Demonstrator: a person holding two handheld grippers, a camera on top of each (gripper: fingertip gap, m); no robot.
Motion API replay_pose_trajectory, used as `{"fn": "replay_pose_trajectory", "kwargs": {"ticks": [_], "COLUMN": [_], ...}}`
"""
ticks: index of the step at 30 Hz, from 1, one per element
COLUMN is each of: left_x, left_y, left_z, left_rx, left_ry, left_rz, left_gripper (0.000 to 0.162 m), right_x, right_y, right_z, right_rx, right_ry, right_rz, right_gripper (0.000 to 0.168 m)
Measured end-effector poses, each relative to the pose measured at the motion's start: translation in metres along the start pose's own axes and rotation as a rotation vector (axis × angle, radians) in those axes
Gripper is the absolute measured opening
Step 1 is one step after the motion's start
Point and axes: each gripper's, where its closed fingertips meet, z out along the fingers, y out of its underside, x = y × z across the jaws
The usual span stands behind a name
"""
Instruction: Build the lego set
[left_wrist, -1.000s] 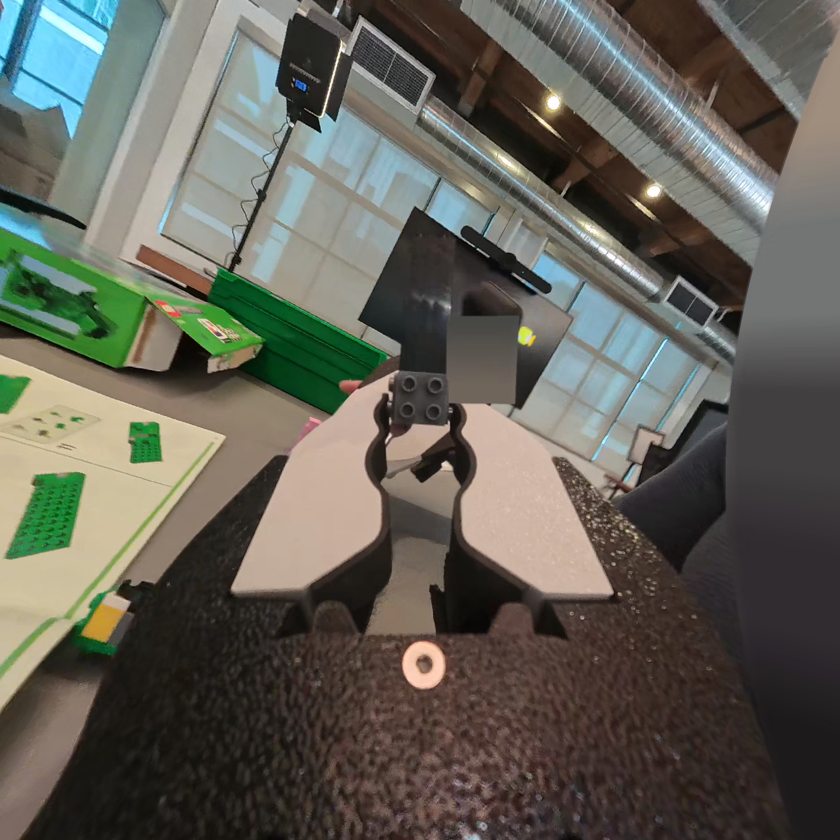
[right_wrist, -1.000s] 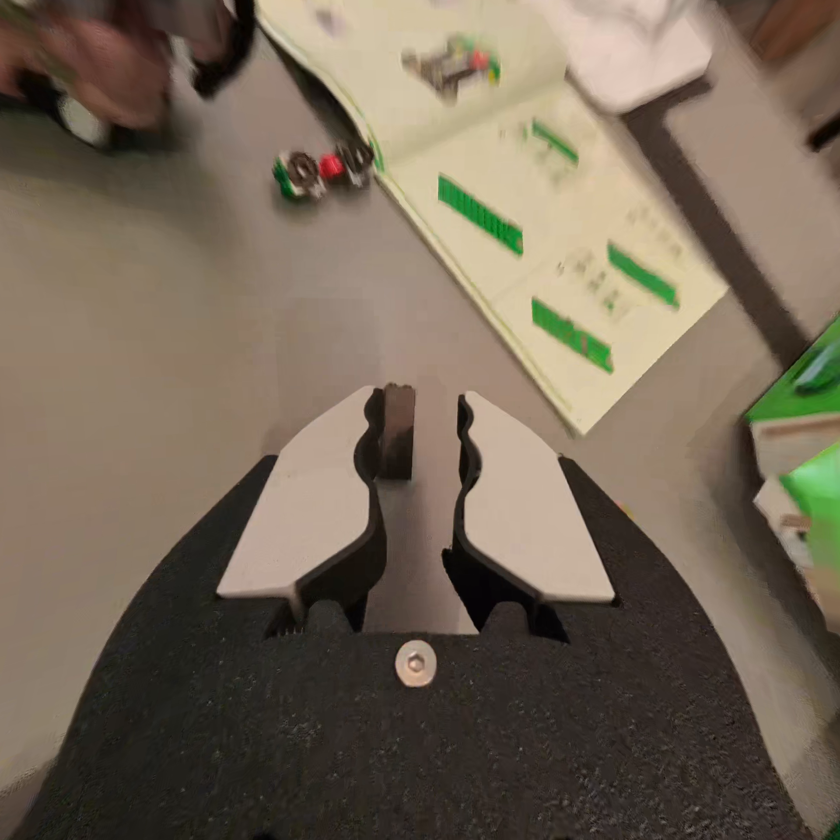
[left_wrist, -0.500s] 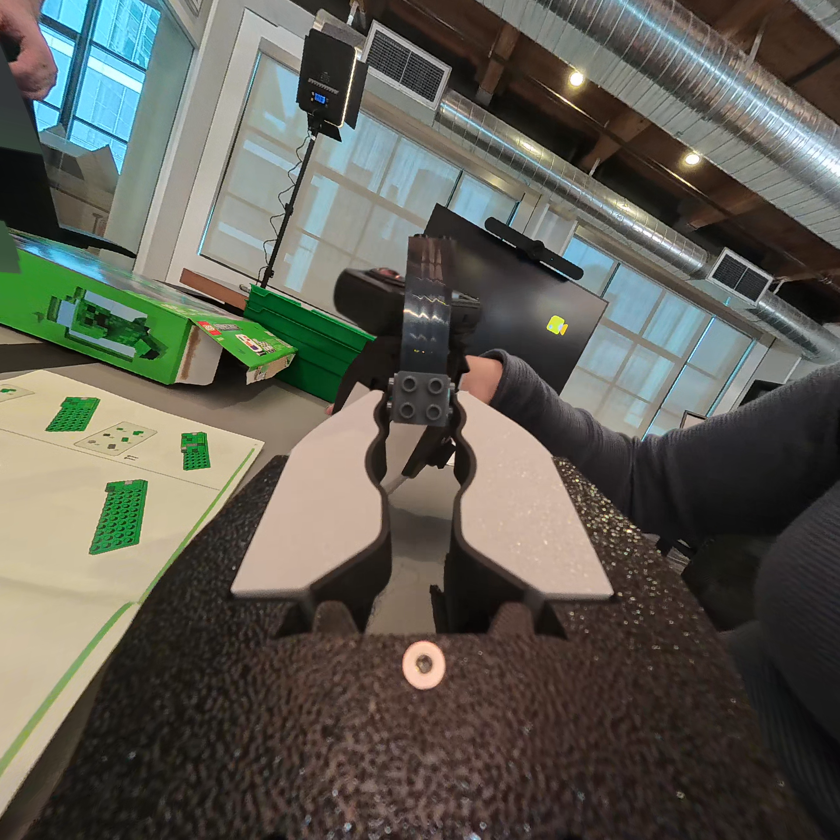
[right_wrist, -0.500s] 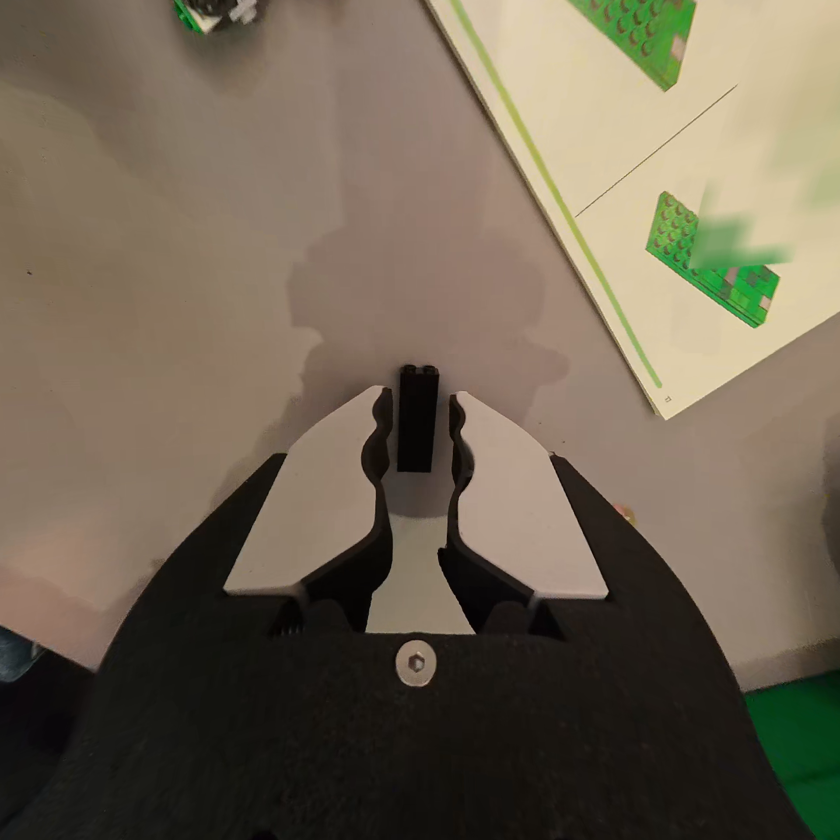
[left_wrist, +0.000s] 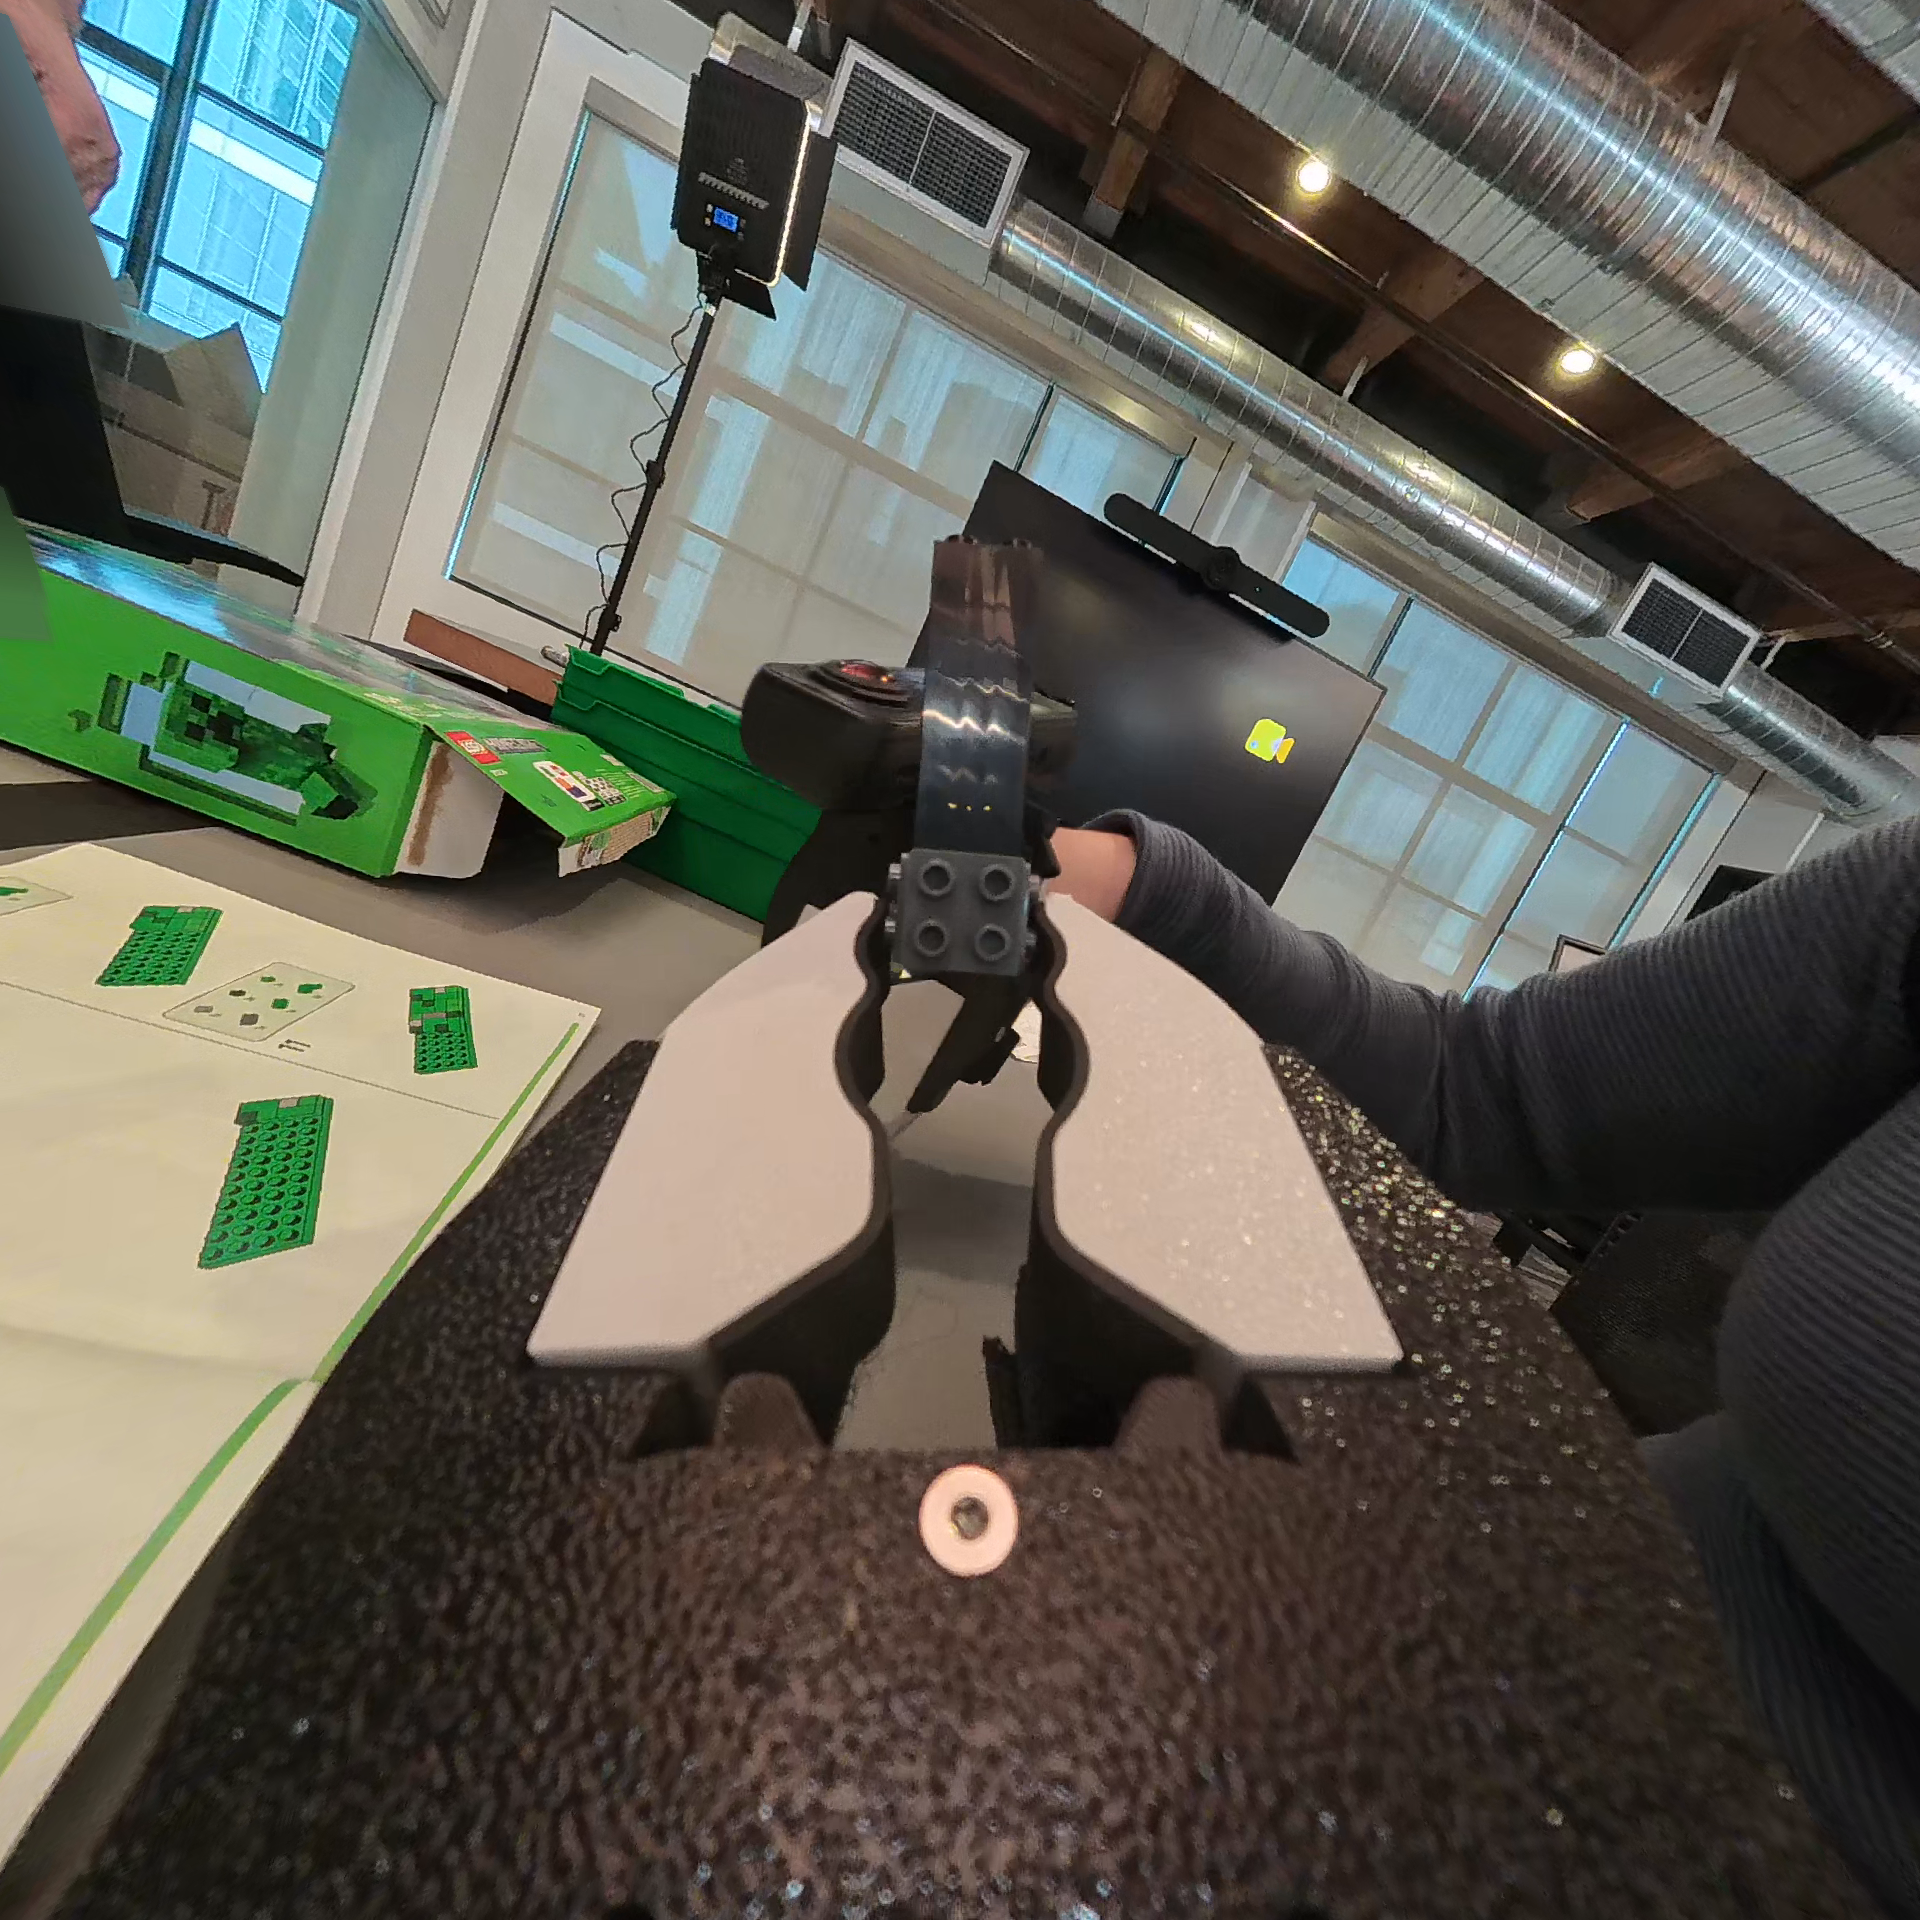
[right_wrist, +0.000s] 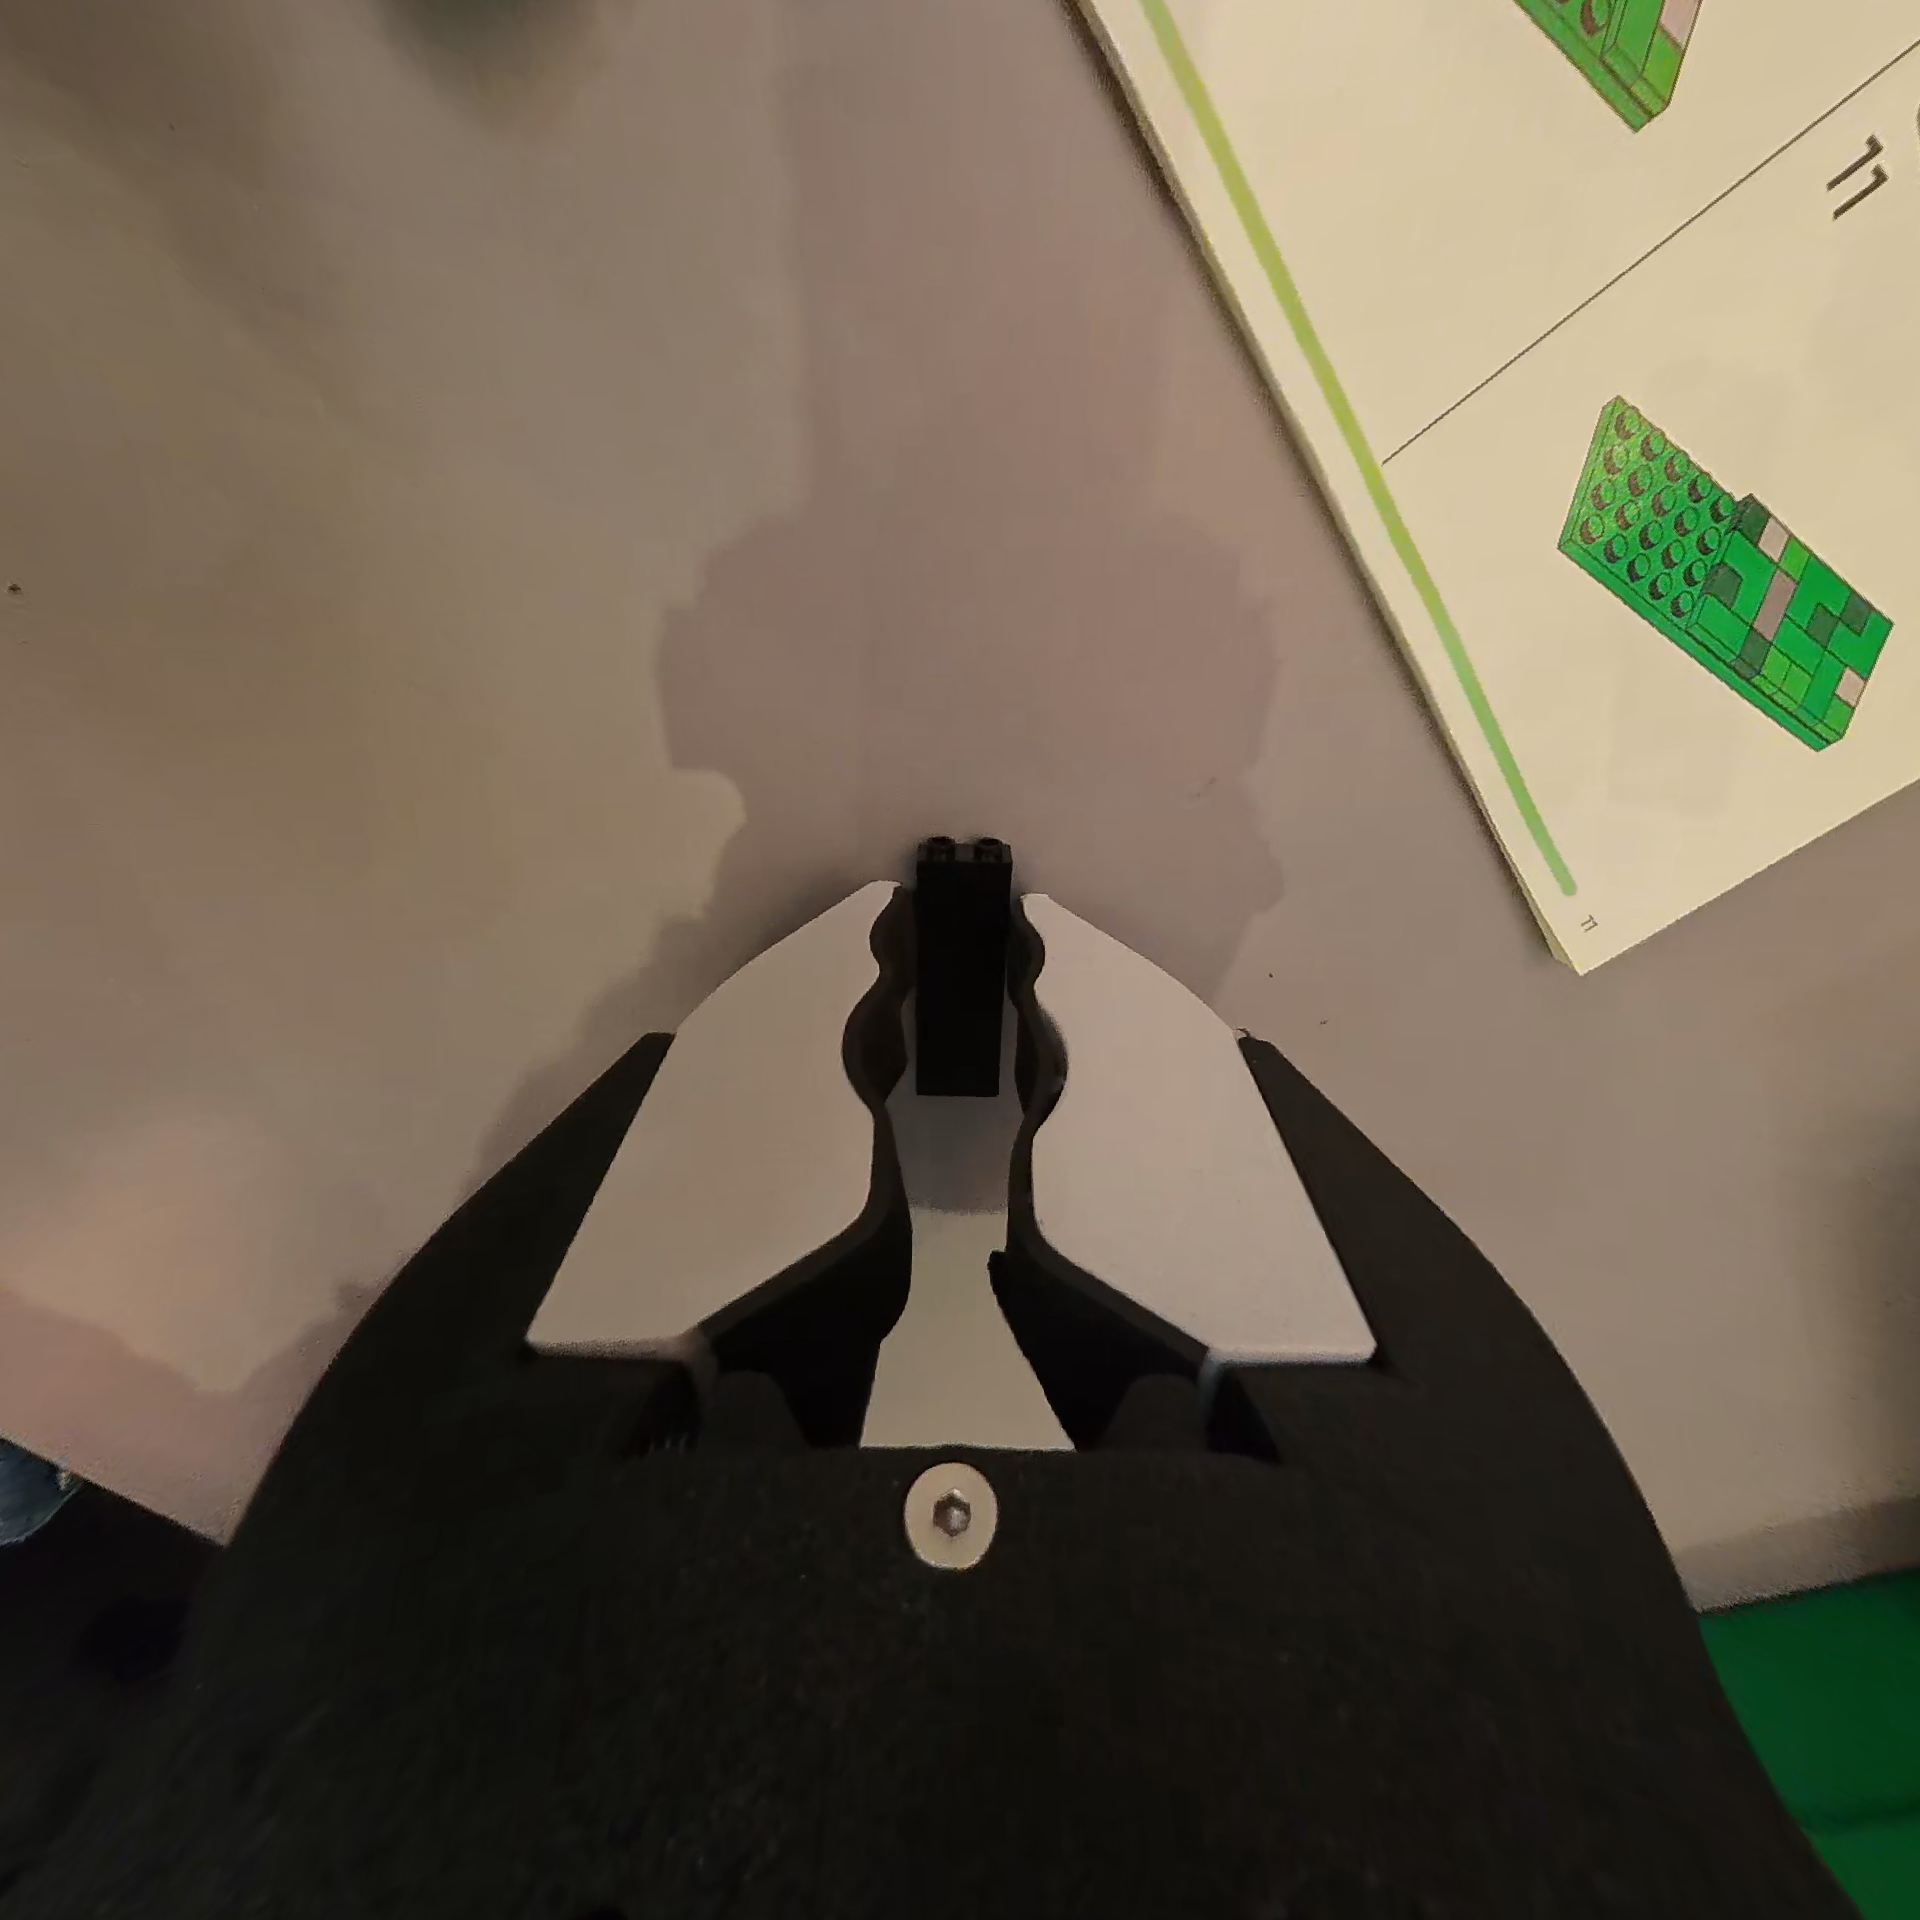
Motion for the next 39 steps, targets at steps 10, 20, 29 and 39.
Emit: {"fn": "replay_pose_trajectory", "kwargs": {"ticks": [10, 20, 29, 39], "left_x": [-0.002, -0.002, 0.000, 0.002], "left_y": [-0.002, -0.002, 0.000, 0.001], "left_z": [-0.001, -0.002, -0.001, 0.001], "left_rx": [0.013, 0.014, 0.011, 0.009], "left_ry": [-0.009, -0.008, -0.001, 0.008], "left_rz": [0.001, 0.008, 0.014, 0.007], "left_gripper": [0.025, 0.025, 0.025, 0.025], "right_x": [0.024, 0.020, 0.015, 0.018], "right_y": [-0.043, -0.054, -0.055, -0.054], "right_z": [-0.054, -0.112, -0.110, -0.109], "right_rx": [0.662, 1.422, 1.489, 1.478], "right_ry": [0.209, 0.506, 0.464, 0.503], "right_rz": [0.076, 0.079, 0.075, 0.071], "right_gripper": [0.016, 0.016, 0.016, 0.016]}}
